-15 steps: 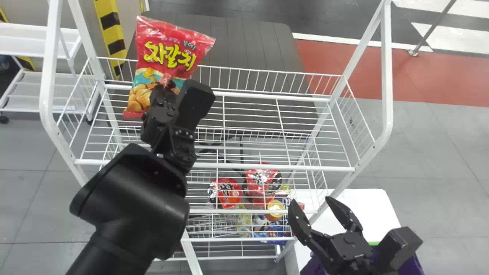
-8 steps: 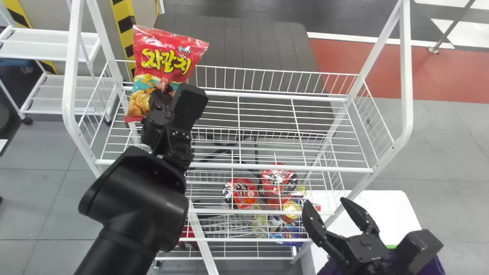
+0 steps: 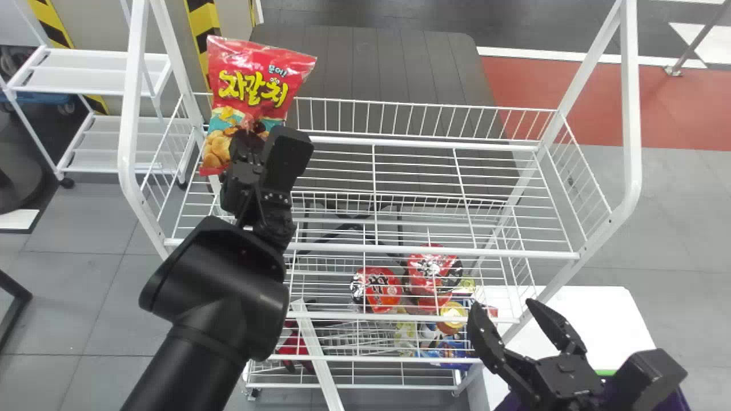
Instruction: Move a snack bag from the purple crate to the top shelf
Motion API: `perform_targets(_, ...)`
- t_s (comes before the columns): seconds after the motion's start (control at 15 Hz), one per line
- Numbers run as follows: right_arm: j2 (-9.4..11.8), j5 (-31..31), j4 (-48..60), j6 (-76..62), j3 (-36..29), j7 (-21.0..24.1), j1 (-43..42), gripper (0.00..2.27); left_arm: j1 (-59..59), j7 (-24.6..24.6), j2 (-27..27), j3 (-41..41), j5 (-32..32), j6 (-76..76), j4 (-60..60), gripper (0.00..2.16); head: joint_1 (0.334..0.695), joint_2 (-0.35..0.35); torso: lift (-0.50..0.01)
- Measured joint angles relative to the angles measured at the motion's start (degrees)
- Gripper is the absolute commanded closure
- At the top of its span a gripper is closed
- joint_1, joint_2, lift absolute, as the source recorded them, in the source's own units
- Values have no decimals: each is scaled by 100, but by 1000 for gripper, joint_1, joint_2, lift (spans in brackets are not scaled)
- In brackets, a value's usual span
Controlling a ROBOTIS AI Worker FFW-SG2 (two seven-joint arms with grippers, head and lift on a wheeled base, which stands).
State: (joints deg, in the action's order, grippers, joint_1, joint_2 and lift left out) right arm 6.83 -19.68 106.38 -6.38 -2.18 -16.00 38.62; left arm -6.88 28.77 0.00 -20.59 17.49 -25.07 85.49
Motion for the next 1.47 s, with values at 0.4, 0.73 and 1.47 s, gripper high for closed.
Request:
perform_targets(0.4,-38,7,1,-2,7,-9,5,63,-40,38,0,-5,0,51,-106,1426,695,-62,0)
perform_targets(0.73,-41,8,-3,0,12,-14,5,63,-11,223,0,-54,8,41,-159,957,695,-58,0)
perform_targets(1.47,-24,-18,-3,1,16,-44,22,63,3,557,0,-170,4,32,-208,468,695,-57,0)
